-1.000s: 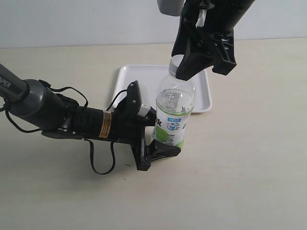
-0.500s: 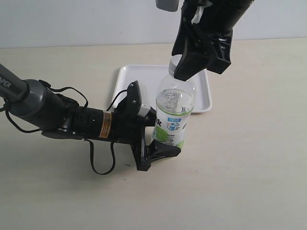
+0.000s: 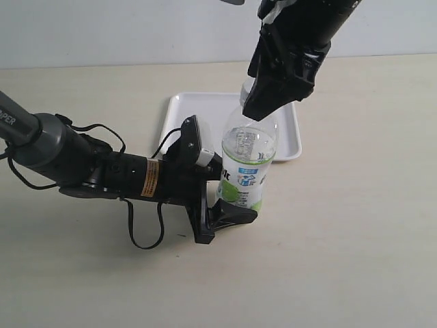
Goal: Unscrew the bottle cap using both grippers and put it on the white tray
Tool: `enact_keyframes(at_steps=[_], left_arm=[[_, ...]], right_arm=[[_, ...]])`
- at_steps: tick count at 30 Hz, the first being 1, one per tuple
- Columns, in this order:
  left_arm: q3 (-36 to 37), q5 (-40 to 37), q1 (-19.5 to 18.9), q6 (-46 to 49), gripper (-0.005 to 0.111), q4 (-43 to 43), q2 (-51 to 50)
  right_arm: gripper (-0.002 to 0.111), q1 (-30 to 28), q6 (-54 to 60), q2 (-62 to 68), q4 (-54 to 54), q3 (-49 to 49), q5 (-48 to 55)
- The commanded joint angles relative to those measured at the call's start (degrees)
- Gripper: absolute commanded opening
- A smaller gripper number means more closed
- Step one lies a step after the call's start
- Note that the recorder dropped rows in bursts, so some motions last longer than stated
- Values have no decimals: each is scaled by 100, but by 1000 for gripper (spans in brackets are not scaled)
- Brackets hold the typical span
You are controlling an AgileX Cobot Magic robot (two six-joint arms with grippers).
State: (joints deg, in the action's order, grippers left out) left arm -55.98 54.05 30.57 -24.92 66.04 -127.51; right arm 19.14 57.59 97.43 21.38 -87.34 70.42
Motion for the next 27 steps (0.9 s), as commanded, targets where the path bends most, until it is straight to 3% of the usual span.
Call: enact_keyframes(at_steps=[1, 6, 14, 27], left_arm=[[-16, 218, 20, -37, 0, -65, 93], [-16, 218, 20, -37, 0, -65, 93], [-16, 218, 20, -37, 0, -65, 93], [-16, 216, 20, -51, 0, -52, 93]], right_arm=[[69, 16, -564, -117, 212, -58, -46], [69, 16, -1476, -243, 417, -58, -46], [72, 16, -4945, -332, -258, -58, -46], [72, 16, -5170, -332, -381, -58, -46]])
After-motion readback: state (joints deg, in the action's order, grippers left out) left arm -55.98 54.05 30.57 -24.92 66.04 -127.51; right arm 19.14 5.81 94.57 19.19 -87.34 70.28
